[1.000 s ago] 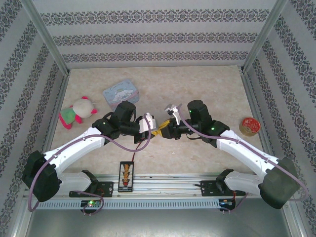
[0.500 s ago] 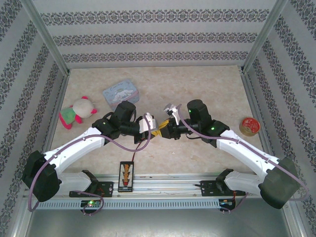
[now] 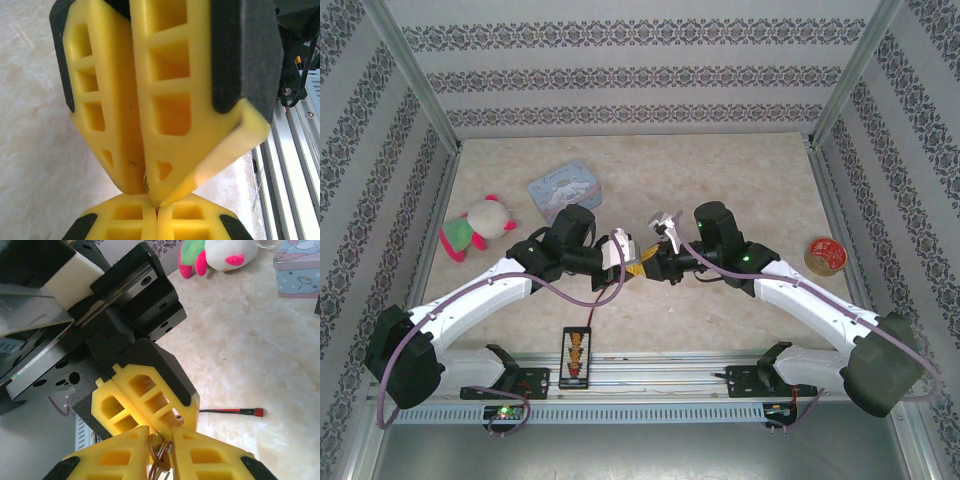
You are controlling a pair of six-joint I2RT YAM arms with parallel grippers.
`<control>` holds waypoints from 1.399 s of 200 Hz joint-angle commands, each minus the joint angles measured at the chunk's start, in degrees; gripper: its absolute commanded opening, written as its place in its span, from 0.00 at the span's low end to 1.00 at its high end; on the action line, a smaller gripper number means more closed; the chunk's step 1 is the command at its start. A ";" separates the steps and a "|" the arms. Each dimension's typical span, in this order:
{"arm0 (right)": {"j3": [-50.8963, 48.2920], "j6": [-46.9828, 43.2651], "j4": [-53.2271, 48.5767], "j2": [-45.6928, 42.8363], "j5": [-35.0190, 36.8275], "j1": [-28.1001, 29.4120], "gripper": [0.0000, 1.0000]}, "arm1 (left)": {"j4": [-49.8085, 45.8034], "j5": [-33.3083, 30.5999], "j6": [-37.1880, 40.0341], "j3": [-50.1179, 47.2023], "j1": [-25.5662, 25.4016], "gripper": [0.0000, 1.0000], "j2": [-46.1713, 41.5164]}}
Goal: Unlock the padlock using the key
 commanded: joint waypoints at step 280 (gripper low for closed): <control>-8.97 39.82 39.98 -1.11 -0.27 -13.32 0.00 | 51.32 15.95 -57.75 -4.42 13.08 0.50 3.01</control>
